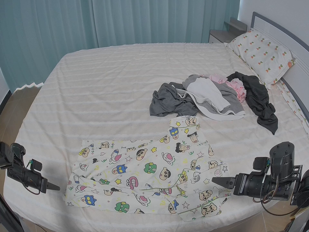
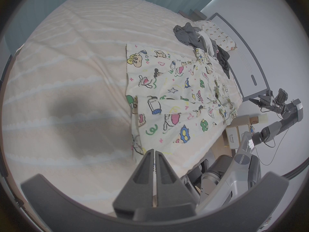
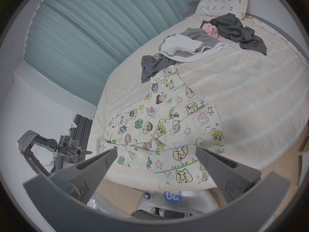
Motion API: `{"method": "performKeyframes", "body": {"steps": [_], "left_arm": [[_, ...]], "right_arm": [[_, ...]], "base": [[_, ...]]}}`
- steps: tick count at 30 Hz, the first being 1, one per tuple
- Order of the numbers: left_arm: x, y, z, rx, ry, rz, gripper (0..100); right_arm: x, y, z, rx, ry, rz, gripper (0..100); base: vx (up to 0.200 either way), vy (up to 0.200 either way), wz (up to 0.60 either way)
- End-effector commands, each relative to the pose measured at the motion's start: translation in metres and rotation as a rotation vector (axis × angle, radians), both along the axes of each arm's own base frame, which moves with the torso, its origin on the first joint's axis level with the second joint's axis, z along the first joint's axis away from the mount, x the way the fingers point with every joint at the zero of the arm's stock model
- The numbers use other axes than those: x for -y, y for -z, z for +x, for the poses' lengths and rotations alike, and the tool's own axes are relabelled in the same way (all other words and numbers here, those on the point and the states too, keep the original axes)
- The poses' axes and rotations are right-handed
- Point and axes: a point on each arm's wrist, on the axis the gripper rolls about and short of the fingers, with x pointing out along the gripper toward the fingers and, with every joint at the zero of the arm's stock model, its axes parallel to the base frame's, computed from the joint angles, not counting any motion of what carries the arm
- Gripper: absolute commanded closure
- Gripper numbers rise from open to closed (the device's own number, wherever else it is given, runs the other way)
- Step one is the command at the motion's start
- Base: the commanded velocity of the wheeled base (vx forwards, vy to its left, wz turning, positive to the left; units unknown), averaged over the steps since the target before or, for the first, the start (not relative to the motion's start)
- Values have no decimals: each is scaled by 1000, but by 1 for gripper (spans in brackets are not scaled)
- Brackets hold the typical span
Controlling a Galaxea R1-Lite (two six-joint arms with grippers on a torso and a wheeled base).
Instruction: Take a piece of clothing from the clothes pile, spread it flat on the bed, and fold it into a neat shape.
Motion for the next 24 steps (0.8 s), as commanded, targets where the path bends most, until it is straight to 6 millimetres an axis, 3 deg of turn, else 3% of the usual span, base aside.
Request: {"method": "performKeyframes", "body": {"steps": [1, 8, 9, 24], "left_arm": [[-4, 4, 10, -2, 1, -6, 100], [-3, 8, 24, -5, 14, -13, 100], [-2, 11, 28, -14, 18, -23, 0], [9, 33, 52, 13, 67, -59, 0]], "right_arm": [[0, 0, 0, -2, -1, -1, 0], [0, 0, 0, 0, 1, -1, 0], [0, 0, 0, 0, 1, -1, 0], [0, 0, 0, 0, 1, -1, 0]], "base": [[0, 0, 0], [0, 0, 0], [0, 0, 0], [0, 0, 0]]}}
